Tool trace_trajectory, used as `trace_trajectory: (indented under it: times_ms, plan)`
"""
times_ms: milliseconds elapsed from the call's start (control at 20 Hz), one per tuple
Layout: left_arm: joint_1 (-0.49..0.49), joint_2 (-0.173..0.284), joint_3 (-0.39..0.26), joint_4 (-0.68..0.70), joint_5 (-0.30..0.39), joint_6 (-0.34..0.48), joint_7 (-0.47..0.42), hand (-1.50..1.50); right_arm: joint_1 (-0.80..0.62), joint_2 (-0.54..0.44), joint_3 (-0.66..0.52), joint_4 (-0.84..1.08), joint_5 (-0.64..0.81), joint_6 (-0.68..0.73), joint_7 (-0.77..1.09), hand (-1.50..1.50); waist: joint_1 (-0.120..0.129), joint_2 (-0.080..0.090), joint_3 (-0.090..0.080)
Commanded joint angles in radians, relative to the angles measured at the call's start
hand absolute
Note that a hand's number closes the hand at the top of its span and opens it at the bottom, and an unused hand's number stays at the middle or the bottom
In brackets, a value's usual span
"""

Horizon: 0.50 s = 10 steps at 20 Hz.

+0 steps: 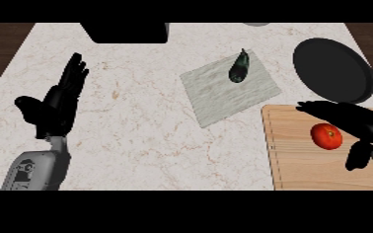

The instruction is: Pick the tomato from the cutting board and place it in the pan

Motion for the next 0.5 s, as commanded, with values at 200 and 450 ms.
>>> trace_trajectory:
  times_ms: [200,450]
  plan:
    - [-0.037,0.0,0.026,0.04,-0.012,-0.018,-0.001,0.0,-0.025,0.05,0.051,0.121,0.082,-0.041,-0.131,1.5,0.0,0.002,0.0]
    - [0.004,-0.023,0.003,-0.067,-0.022,-0.01,0.069,0.0,-0.037,0.081,0.043,0.149,0.141,-0.137,-0.16,1.5,0.002,0.0,0.001]
